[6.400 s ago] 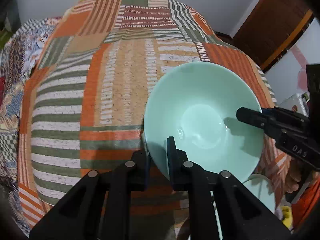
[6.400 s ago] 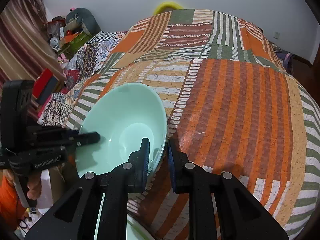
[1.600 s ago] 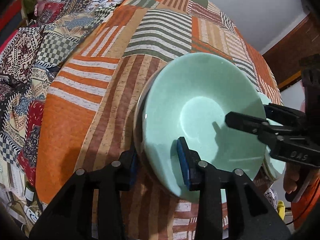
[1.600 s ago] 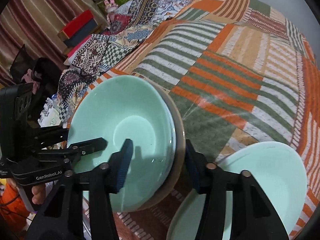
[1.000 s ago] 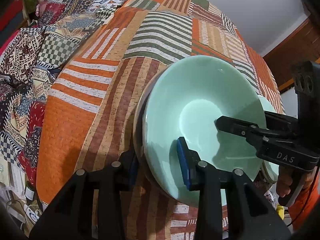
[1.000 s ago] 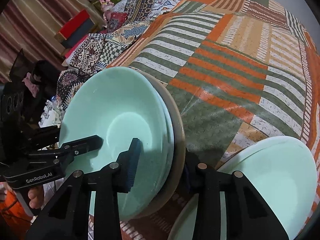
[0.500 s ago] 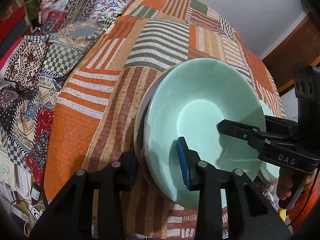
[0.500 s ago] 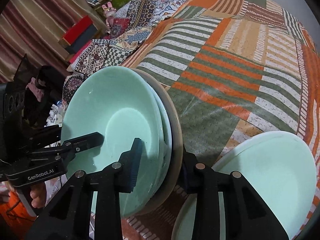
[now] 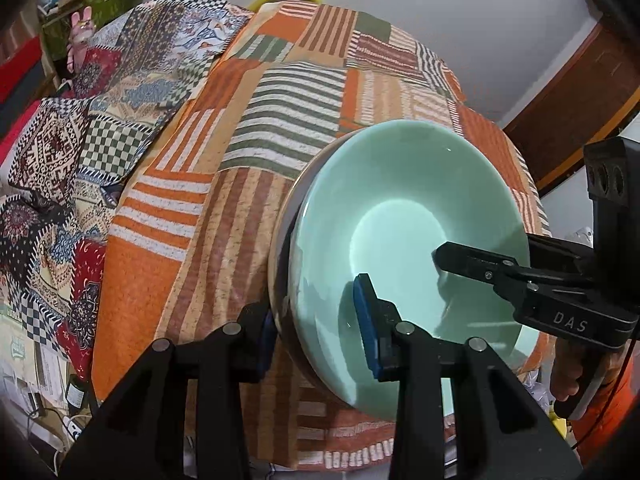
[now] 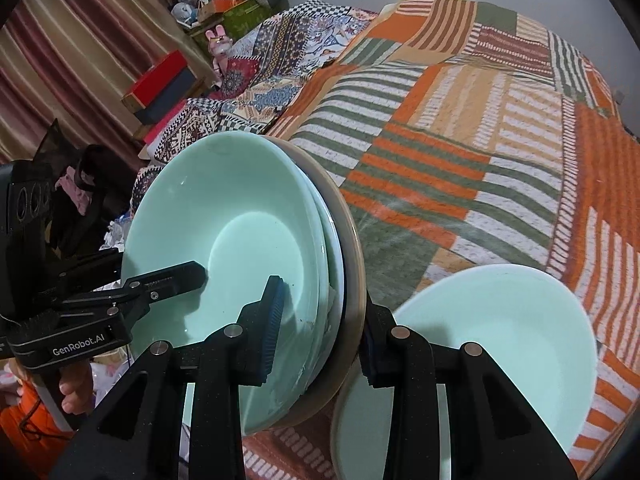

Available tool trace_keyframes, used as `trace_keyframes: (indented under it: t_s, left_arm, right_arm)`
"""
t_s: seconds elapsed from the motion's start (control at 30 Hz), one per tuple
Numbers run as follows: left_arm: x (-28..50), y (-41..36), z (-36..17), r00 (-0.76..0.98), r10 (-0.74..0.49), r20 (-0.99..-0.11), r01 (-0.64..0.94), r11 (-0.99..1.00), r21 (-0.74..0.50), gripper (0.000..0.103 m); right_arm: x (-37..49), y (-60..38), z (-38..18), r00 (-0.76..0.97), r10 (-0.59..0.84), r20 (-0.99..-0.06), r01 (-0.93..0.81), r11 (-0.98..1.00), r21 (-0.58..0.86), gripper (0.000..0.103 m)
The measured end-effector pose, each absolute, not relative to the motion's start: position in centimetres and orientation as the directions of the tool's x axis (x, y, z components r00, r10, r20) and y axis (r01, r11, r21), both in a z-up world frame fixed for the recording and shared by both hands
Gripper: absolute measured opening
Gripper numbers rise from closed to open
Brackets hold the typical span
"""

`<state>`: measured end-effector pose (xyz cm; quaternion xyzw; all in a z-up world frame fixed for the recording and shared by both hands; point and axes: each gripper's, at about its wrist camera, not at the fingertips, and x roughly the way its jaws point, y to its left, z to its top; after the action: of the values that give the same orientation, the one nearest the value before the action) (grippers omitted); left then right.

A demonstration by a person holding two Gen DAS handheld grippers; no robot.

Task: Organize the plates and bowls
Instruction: 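Lift the bowl stack and carry it over the mint green plate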

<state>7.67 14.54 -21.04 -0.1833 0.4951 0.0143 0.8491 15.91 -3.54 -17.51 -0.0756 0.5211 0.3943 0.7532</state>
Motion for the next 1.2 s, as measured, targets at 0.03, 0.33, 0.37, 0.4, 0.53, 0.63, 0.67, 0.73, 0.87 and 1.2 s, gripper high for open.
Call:
trace_keyframes:
  t_s: [0.03, 0.33, 0.37, 0.4, 0.53, 0.63, 0.67, 0.73, 0.87, 1.2]
  left_arm:
    - [7.8, 14.1, -20.8, 0.510, -0.159, -0.846, -0.200, 0.934, -0.296, 0.036]
    - [8.9, 10.9, -19.9, 0.507, -0.166, -0.846, -0.149, 0.950, -0.276, 0.036]
    - [9.1, 10.5, -19.9, 0.507, -0.168, -0.846, -0.142, 0.951, -0.274, 0.036]
    - [9.2, 10.2, -19.8, 0.506, -0.169, -0.846, -0.137, 0.952, -0.272, 0.036]
    - [9.9, 8.4, -19.6, 0.497, -0.177, -0.849, -0.105, 0.959, -0.262, 0.036]
    - [10.4, 7.2, -19.4, 0.491, -0.186, -0.851, -0.085, 0.962, -0.260, 0.036]
    - [10.5, 6.8, -19.5, 0.490, -0.188, -0.851, -0.080, 0.963, -0.259, 0.036]
    - [10.9, 6.0, -19.5, 0.487, -0.194, -0.852, -0.065, 0.964, -0.258, 0.036]
    - [11.4, 4.5, -19.6, 0.475, -0.209, -0.855, -0.035, 0.966, -0.255, 0.036]
    - [12.7, 1.5, -20.1, 0.449, -0.239, -0.861, 0.019, 0.966, -0.258, 0.036]
  right_arm:
    - [15.9, -3.8, -17.4, 0.150, 0.515, -0.844, -0.671, 0.680, 0.296, 0.030]
    - [16.2, -6.7, -16.3, 0.188, 0.508, -0.840, -0.648, 0.707, 0.283, 0.030]
    - [16.3, -7.1, -16.3, 0.192, 0.508, -0.840, -0.644, 0.711, 0.283, 0.030]
    - [16.3, -7.5, -16.2, 0.195, 0.509, -0.839, -0.639, 0.714, 0.285, 0.030]
    - [16.5, -9.1, -16.1, 0.205, 0.511, -0.835, -0.618, 0.729, 0.294, 0.030]
    - [16.5, -10.3, -15.9, 0.216, 0.509, -0.834, -0.603, 0.741, 0.296, 0.030]
    - [16.5, -10.7, -15.9, 0.220, 0.507, -0.833, -0.597, 0.746, 0.296, 0.030]
    - [16.6, -11.5, -15.9, 0.227, 0.504, -0.833, -0.586, 0.754, 0.296, 0.030]
    - [16.6, -13.0, -15.9, 0.237, 0.498, -0.834, -0.564, 0.769, 0.299, 0.030]
    - [16.4, -16.2, -16.1, 0.257, 0.480, -0.839, -0.515, 0.803, 0.302, 0.030]
